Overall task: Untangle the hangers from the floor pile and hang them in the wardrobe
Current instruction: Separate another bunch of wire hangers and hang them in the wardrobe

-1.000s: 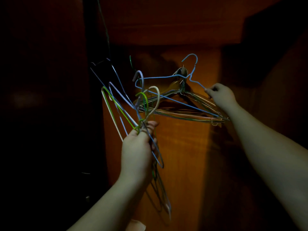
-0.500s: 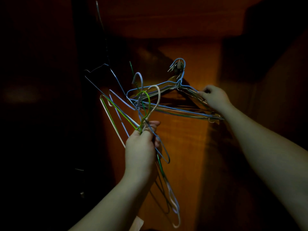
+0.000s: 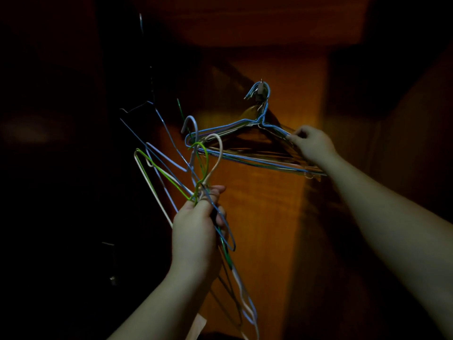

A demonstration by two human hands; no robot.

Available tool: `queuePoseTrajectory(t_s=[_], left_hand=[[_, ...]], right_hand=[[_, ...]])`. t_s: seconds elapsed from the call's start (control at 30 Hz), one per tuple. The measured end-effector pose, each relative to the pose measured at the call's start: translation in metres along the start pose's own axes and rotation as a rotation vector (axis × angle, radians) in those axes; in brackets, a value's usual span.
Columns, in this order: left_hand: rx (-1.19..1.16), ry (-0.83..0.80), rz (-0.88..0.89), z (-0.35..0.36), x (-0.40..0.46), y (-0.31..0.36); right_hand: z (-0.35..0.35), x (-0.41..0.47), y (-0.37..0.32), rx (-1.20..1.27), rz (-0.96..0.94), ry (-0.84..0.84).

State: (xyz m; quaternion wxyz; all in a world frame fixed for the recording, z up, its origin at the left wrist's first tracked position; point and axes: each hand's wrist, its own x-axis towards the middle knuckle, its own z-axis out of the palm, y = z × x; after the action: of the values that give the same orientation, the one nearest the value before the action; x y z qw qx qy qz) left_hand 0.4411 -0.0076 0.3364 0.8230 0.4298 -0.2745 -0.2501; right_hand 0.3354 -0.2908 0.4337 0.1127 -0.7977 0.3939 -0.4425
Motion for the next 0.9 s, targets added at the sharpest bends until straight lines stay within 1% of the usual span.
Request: queuePoseTrajectory(t_s=[0.13,0.47,0.6,0.7,0.9], left_hand=[[-0.034,-0.007,-0.016,0.002,0.004,-0.003],[-0.077,0.005,-0.031,0.003,0.002,-0.006],[-0.053,-0.001,-0.020,0.000,-0.001,-0.006],[-0.082,-0.012,-0.044,-0.001,-0.003,-0.004],[-0.056,-0.050,-0.059,-0.008,-0.006,0.000]], right_hand=[[0.004,0.009,0.003,-0.061,0.018,-0.008],[0.009,0.020,-0.001,-0.052,0.064,-0.060],[0.011,0.022,-0.002,-0.094,0.086,-0.074],[0.010,0.026,-0.005,-0.140,0.099,-0.090],[0.010,0.032,-0.004,-0.152,0.152,-0.134]])
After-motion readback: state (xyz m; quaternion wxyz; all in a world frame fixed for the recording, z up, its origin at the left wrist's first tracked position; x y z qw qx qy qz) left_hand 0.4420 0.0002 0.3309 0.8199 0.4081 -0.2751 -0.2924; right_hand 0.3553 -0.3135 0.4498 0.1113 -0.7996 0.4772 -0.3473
